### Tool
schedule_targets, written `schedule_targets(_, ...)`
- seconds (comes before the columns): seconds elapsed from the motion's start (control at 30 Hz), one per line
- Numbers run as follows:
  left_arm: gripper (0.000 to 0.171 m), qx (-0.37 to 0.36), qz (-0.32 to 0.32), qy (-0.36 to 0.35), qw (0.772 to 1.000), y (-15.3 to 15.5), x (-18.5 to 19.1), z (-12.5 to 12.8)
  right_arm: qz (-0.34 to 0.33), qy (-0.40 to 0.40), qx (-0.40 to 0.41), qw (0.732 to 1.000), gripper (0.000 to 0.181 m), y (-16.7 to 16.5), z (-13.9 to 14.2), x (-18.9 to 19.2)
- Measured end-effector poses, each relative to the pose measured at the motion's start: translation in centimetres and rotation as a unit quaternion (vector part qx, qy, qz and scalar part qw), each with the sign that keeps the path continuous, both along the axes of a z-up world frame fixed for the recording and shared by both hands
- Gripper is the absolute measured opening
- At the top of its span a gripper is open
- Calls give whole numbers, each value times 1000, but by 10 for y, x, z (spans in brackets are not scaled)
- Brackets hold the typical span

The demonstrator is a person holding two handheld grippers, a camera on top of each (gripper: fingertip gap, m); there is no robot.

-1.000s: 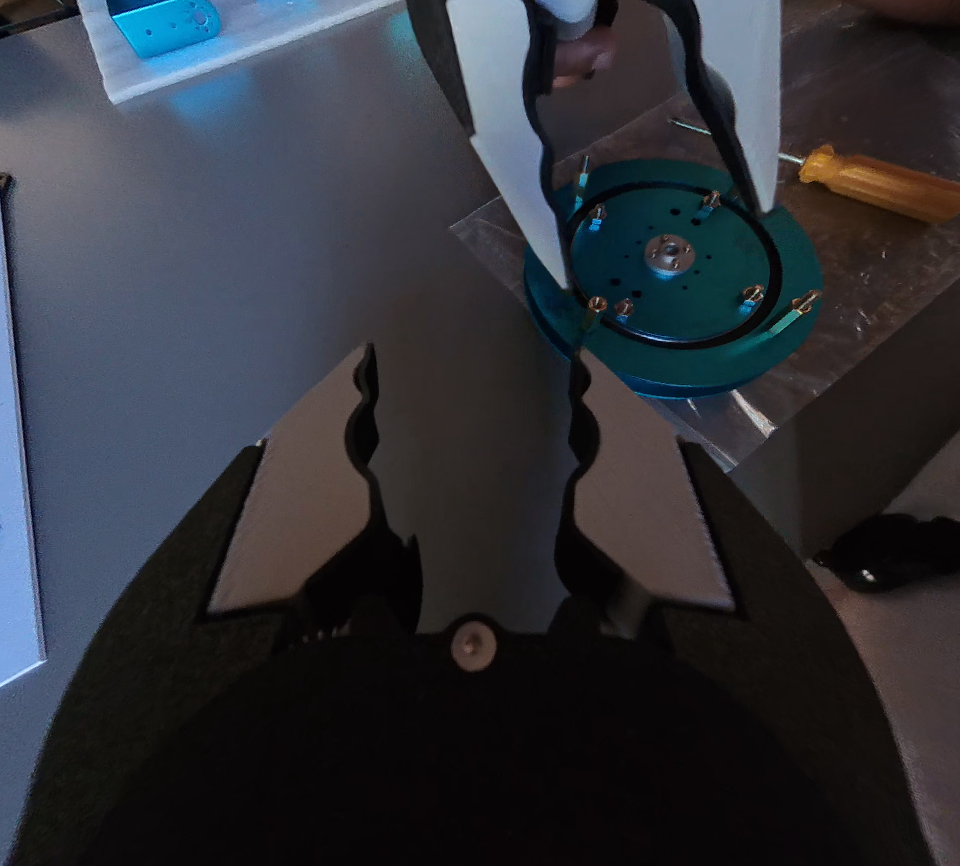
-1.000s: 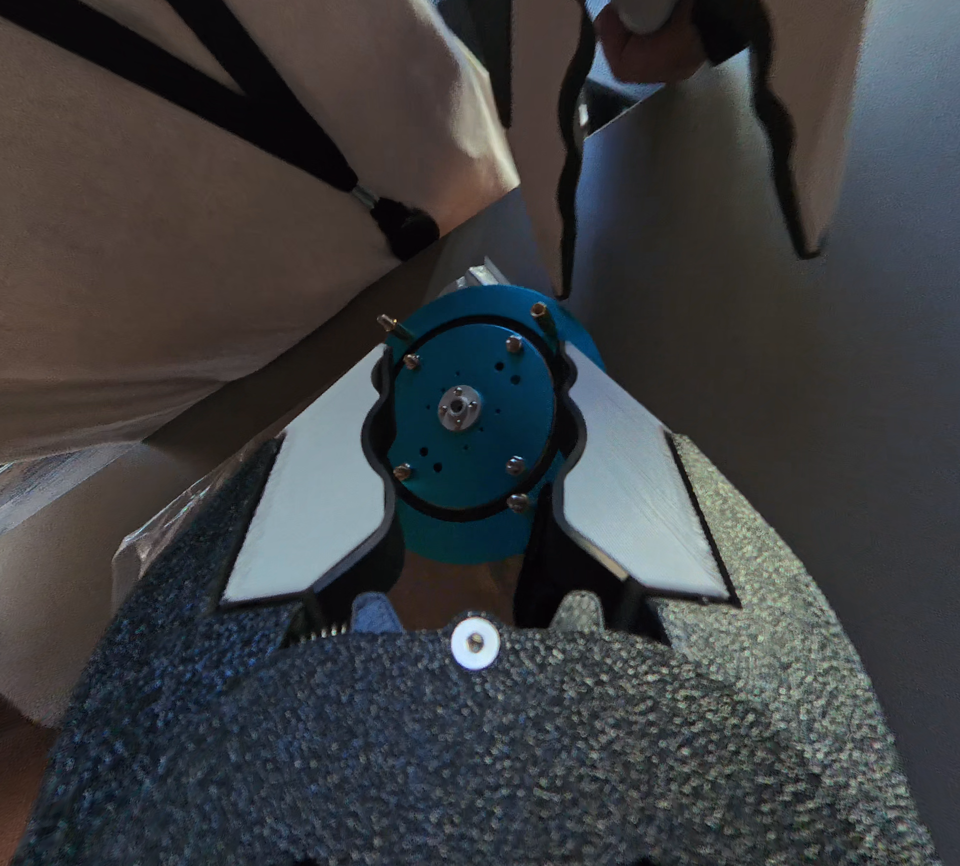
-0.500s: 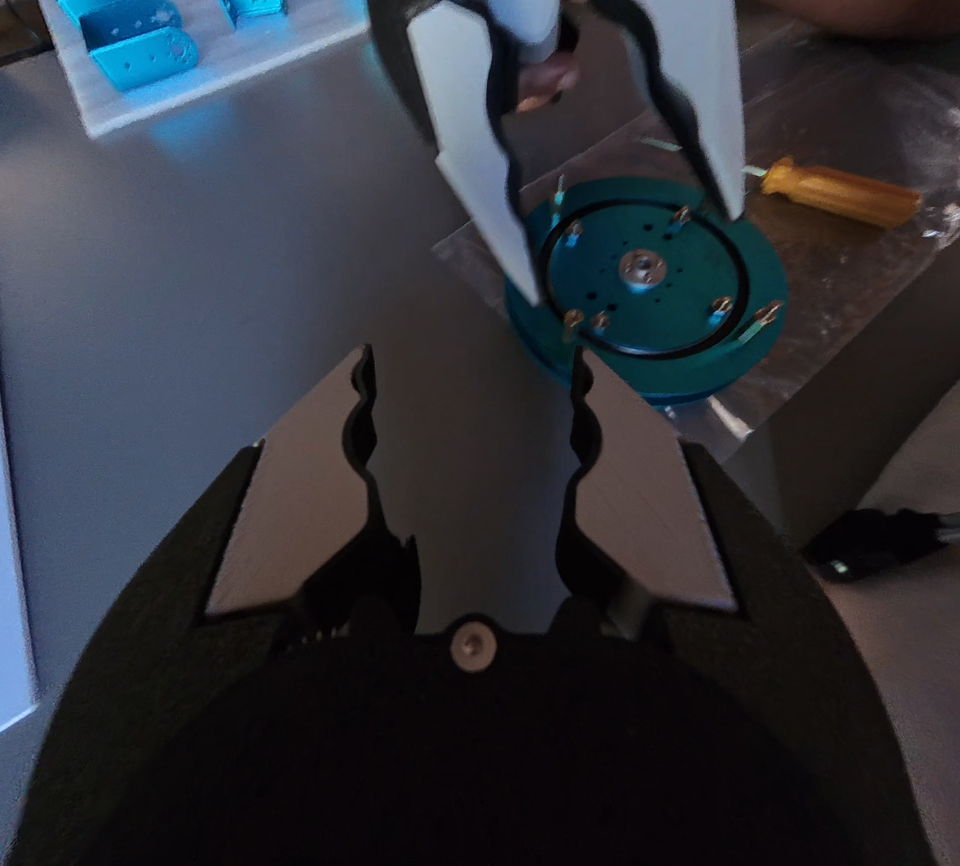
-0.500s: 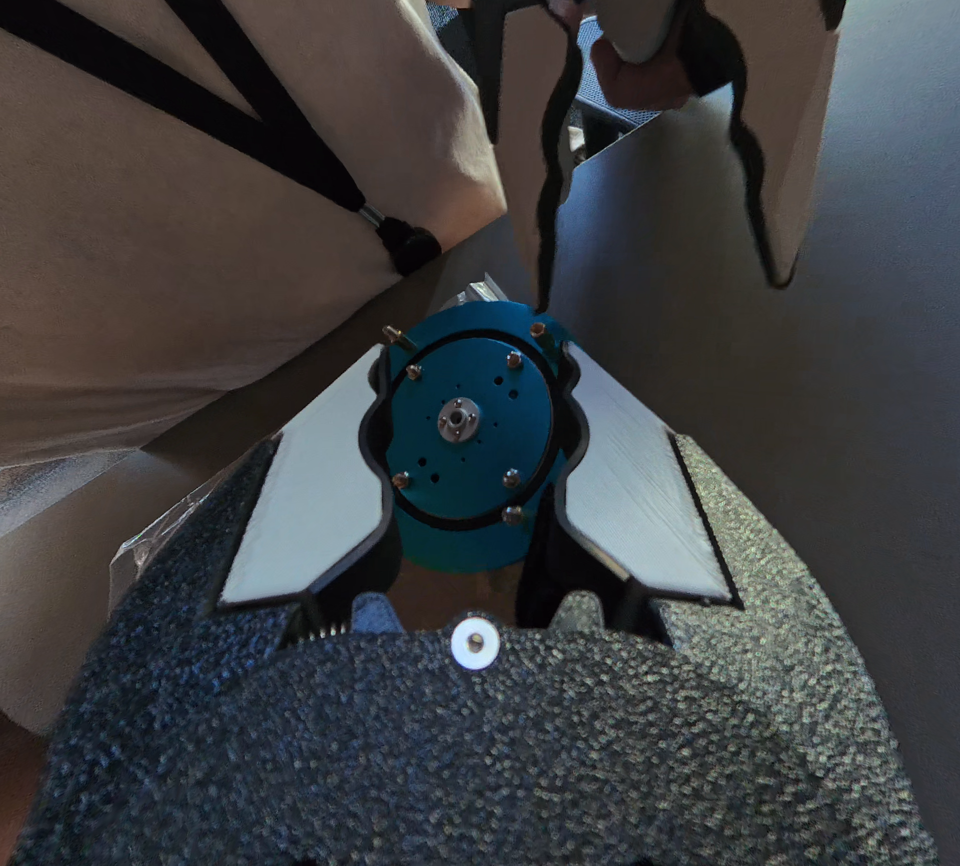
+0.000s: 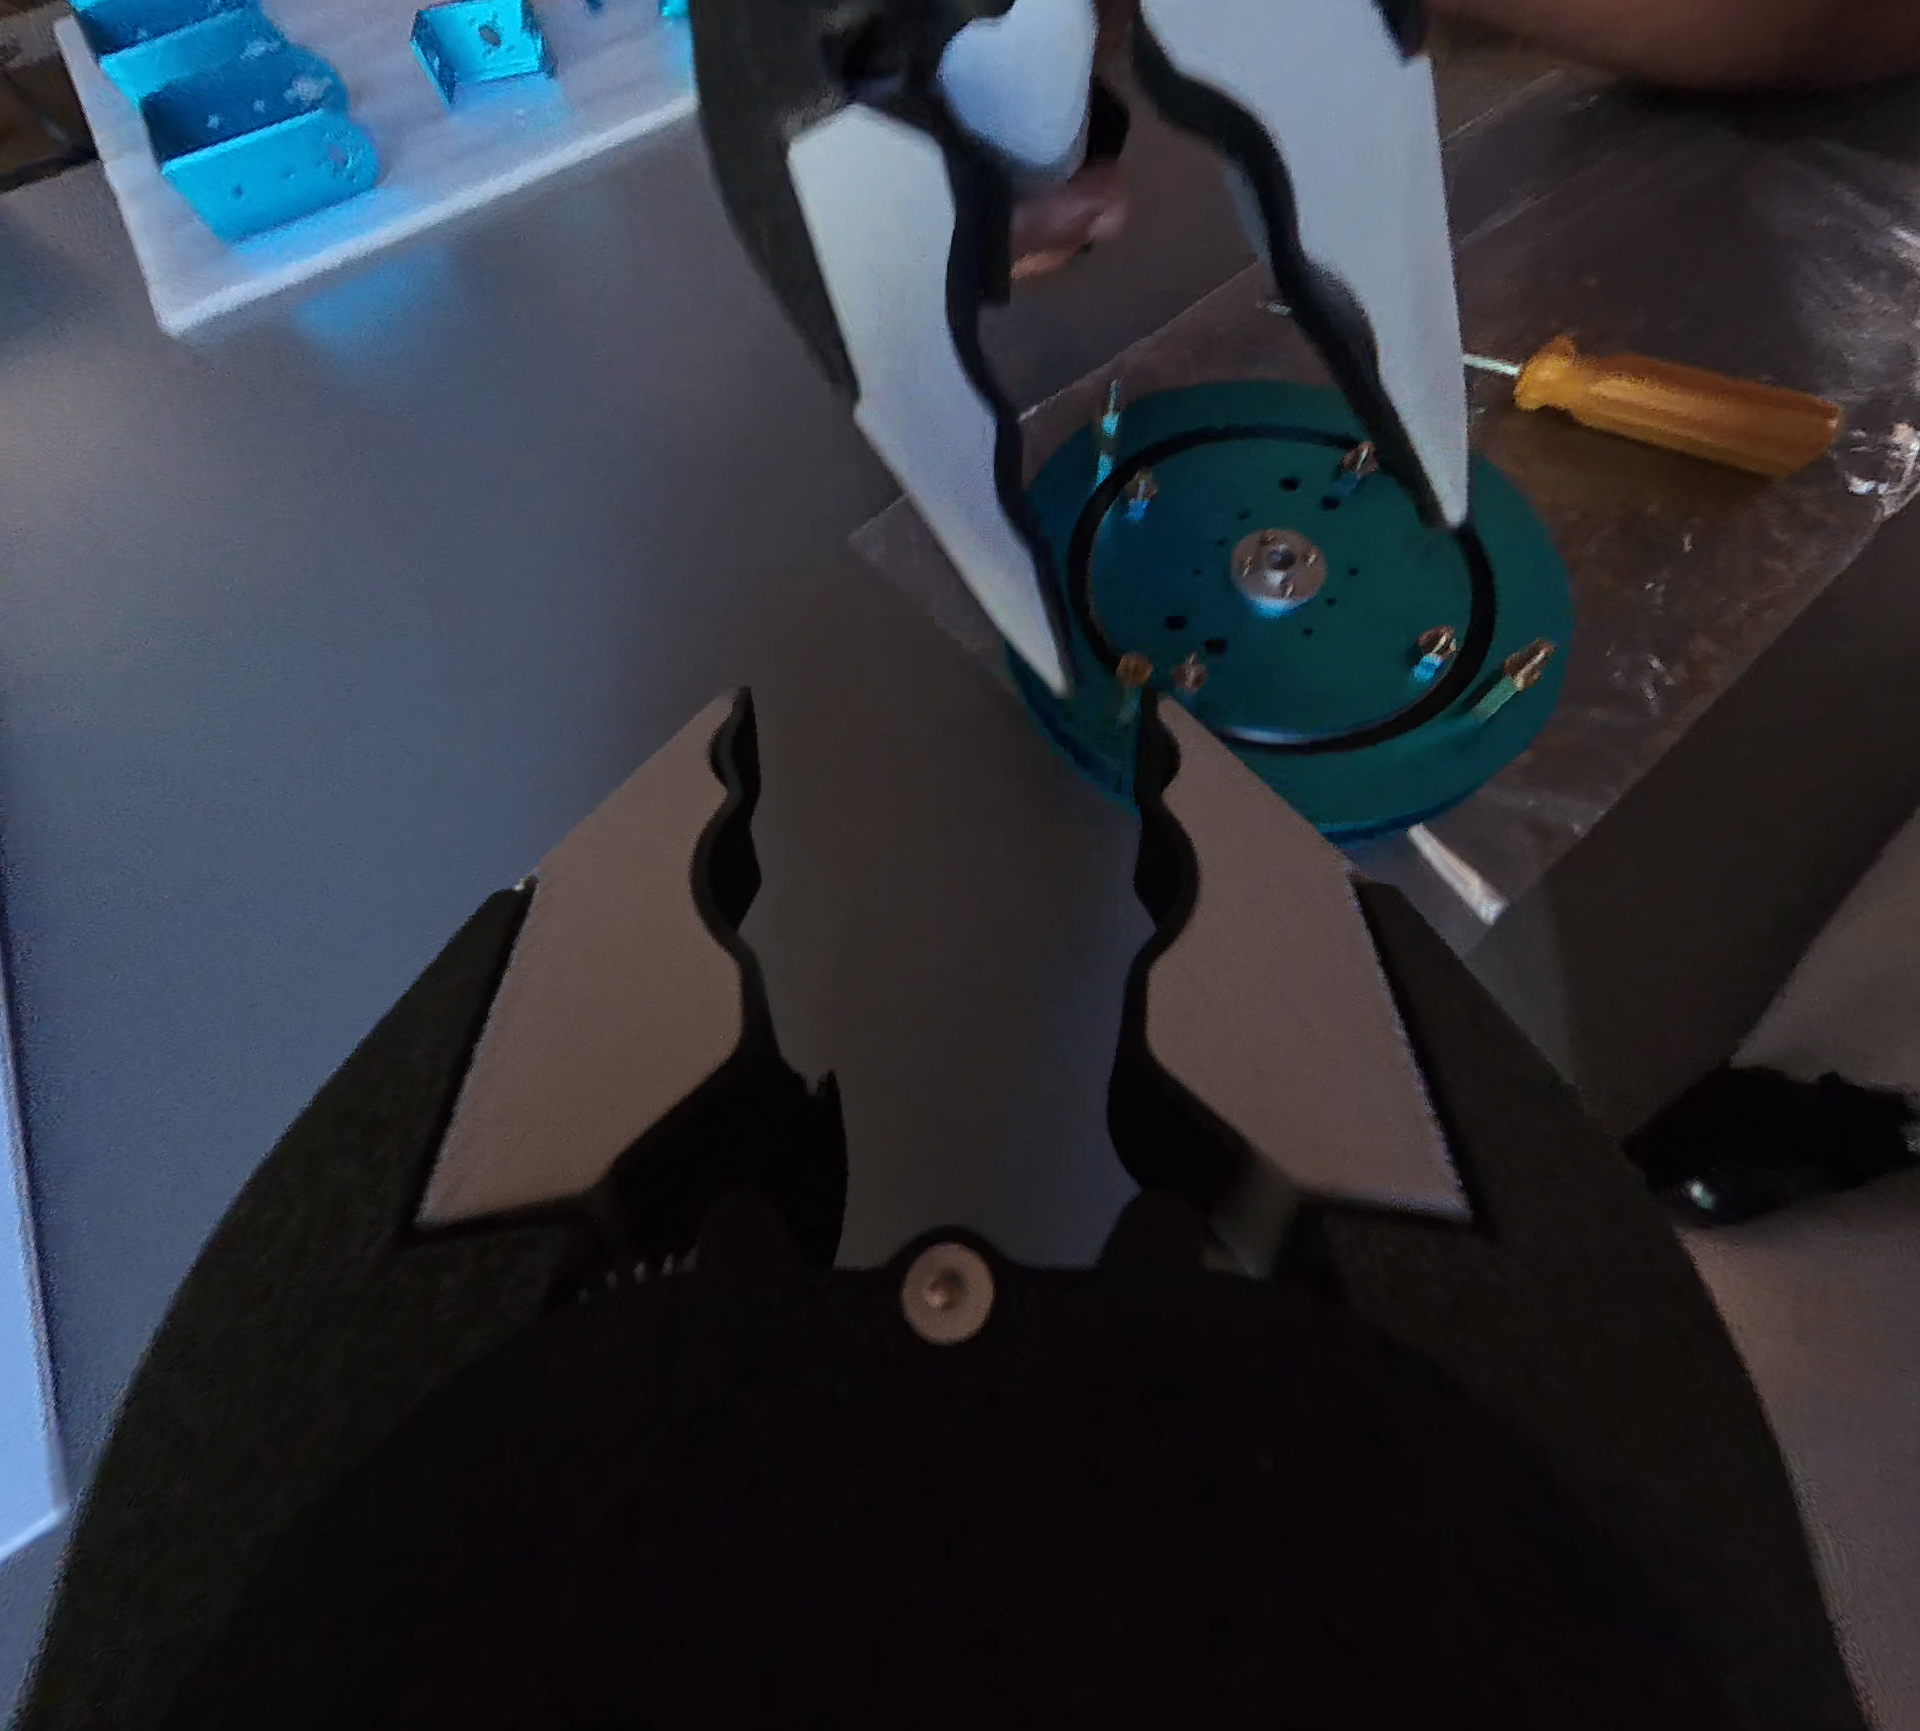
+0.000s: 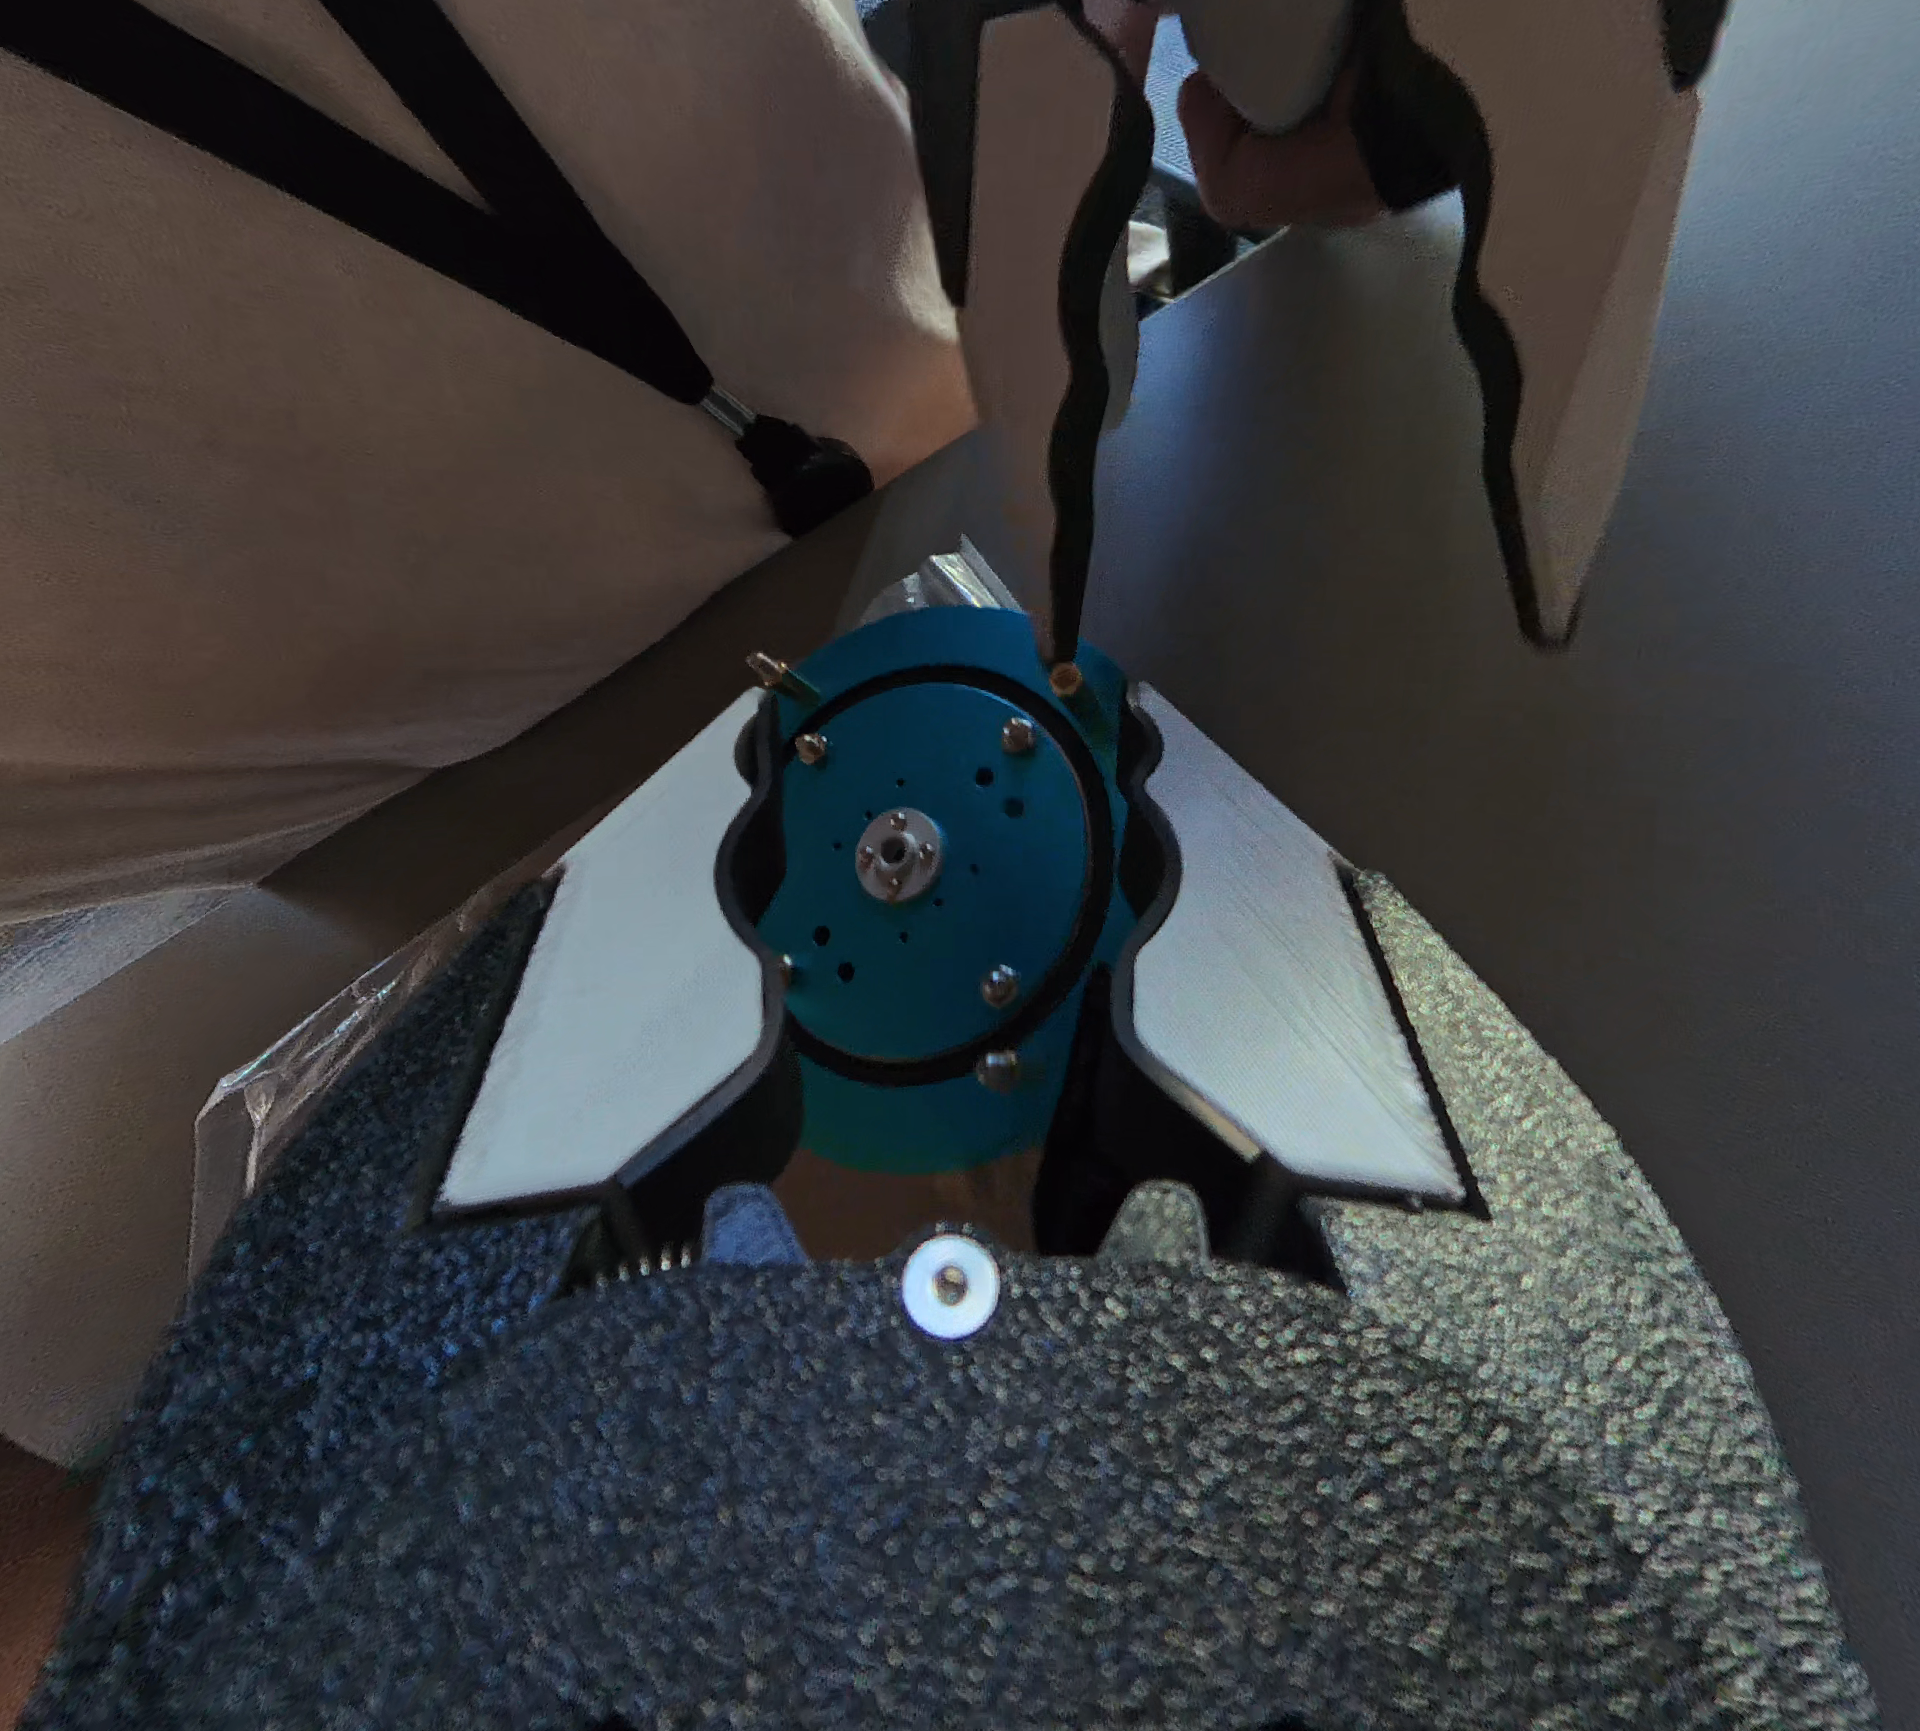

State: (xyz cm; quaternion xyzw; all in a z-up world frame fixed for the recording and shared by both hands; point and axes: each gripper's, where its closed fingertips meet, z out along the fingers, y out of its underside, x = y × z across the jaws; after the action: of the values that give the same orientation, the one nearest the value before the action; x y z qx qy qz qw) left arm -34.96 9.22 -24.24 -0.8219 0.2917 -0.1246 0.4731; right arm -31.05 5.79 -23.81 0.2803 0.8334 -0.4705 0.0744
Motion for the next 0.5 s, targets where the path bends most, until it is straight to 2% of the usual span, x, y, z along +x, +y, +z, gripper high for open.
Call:
schedule_targets(0.13, 73, 3, -14, -2, 1000, 9, 14, -2, 12, -16, -3, 1000, 64, -9, -4, 3)
schedule_targets(0.23, 74, -8, 1, 2, 1000, 4, 1, -5, -1, -25, 1, 1000, 58, 3, -4, 10)
schedule_targets(0.33, 71, -12, 10, 2, 1000, -4, -8, -7, -20, -3, -5, 1000, 60, 11, 2, 5)
schedule_targets(0.5, 72, 8, -15, 6, 1000, 5, 14, -1, 15, -8, -9, 1000, 64, -11, -1, 0)
